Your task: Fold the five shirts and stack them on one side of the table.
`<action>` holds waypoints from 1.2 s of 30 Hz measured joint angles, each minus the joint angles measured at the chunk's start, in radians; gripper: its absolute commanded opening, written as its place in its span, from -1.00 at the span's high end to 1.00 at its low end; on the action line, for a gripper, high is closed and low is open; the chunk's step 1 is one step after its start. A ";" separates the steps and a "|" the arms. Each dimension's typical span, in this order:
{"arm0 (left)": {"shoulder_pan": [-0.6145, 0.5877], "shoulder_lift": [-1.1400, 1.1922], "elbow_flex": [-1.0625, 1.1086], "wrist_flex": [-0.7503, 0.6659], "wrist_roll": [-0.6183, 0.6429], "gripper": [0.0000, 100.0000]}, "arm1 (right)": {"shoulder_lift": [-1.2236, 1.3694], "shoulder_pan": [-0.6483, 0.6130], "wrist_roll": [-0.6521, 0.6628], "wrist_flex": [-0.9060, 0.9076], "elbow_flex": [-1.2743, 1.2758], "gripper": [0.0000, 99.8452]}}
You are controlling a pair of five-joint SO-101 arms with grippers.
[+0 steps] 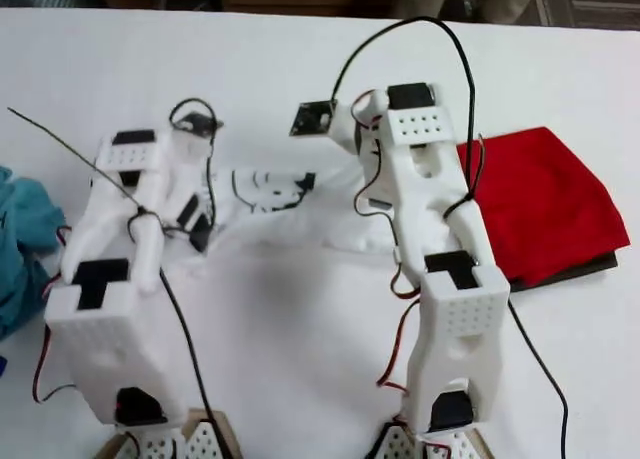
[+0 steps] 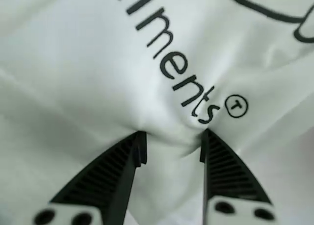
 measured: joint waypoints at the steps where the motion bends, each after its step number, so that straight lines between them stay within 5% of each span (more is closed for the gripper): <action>1: 0.000 -0.009 0.020 -0.015 0.000 0.58 | -0.014 0.000 0.000 0.003 0.014 0.22; 22: 0.000 -0.031 0.049 -0.038 0.015 0.58 | -0.149 -0.018 -0.157 -0.163 0.296 0.22; 36: 0.000 -0.031 0.049 -0.038 0.052 0.58 | -0.149 -0.133 -0.034 -0.157 0.359 0.22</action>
